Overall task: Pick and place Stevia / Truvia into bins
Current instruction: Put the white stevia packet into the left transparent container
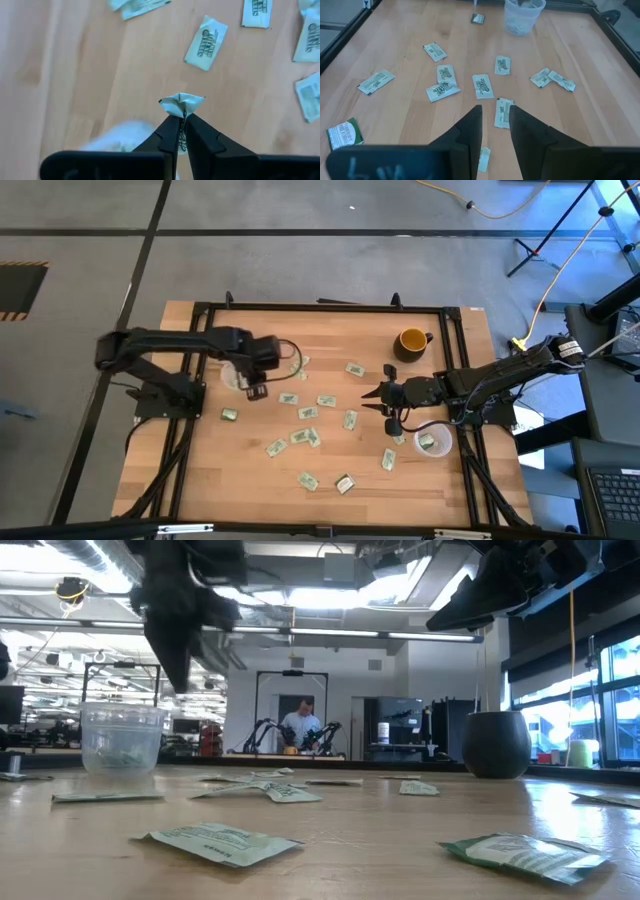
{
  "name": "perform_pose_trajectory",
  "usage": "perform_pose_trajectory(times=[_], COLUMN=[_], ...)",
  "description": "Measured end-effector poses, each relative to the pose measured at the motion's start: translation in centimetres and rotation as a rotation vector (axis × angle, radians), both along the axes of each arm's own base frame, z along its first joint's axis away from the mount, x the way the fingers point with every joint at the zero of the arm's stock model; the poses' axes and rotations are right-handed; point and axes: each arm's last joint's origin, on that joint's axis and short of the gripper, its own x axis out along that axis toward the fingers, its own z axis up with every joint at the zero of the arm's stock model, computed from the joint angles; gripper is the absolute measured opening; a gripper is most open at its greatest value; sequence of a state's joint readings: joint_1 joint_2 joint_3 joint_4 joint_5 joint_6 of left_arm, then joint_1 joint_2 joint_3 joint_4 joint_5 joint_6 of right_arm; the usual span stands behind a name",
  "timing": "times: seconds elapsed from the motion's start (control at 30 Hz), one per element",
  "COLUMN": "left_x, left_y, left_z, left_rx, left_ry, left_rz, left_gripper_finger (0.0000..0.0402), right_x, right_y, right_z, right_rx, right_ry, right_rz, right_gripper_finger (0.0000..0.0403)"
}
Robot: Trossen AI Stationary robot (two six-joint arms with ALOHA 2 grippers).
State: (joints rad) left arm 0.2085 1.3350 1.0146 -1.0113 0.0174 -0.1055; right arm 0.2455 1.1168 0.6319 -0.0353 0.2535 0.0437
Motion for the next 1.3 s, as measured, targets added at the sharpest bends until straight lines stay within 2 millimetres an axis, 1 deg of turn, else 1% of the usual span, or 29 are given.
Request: perform_pose_trajectory(times=[0.13, 0.23, 0.37, 0.53, 0.63, 0.73, 0.97, 1.3], left_x=[-2.1, -3.3, -4.4, -5.2, -5.7, -5.9, -5.7, -5.6], left_y=[-0.3, -0.4, -0.3, -0.3, -0.3, -0.2, 0.0, 0.0], left_z=[1.7, 2.3, 1.0, -1.7, -2.8, -3.2, -3.2, -3.2], left_rx=[0.024, 0.075, 0.102, 0.072, 0.066, 0.068, 0.105, 0.114], left_ry=[-0.01, -0.001, 0.041, 0.13, 0.171, 0.182, 0.157, 0.141], left_rz=[0.085, 0.146, 0.192, 0.212, 0.221, 0.238, 0.259, 0.261], left_gripper_finger=[0.0024, 0.0026, 0.003, 0.0031, 0.0032, 0.0033, 0.0039, 0.0079], right_x=[0.0, 0.0, 0.0, 0.0, 0.0, 0.0, 0.0, 0.0], right_y=[0.0, 0.0, 0.0, 0.0, 0.0, 0.0, 0.0, 0.0], right_z=[0.0, 0.0, 0.0, 0.0, 0.0, 0.0, 0.0, 0.0], right_rx=[0.0, 0.0, 0.0, 0.0, 0.0, 0.001, 0.001, 0.001], right_ry=[0.0, 0.0, 0.0, 0.0, 0.0, -0.001, -0.001, -0.002], right_rz=[0.0, 0.0, 0.0, -0.001, 0.0, 0.0, 0.0, 0.0], right_gripper_finger=[0.0101, 0.0101, 0.0101, 0.0101, 0.0101, 0.0101, 0.0101, 0.0101])
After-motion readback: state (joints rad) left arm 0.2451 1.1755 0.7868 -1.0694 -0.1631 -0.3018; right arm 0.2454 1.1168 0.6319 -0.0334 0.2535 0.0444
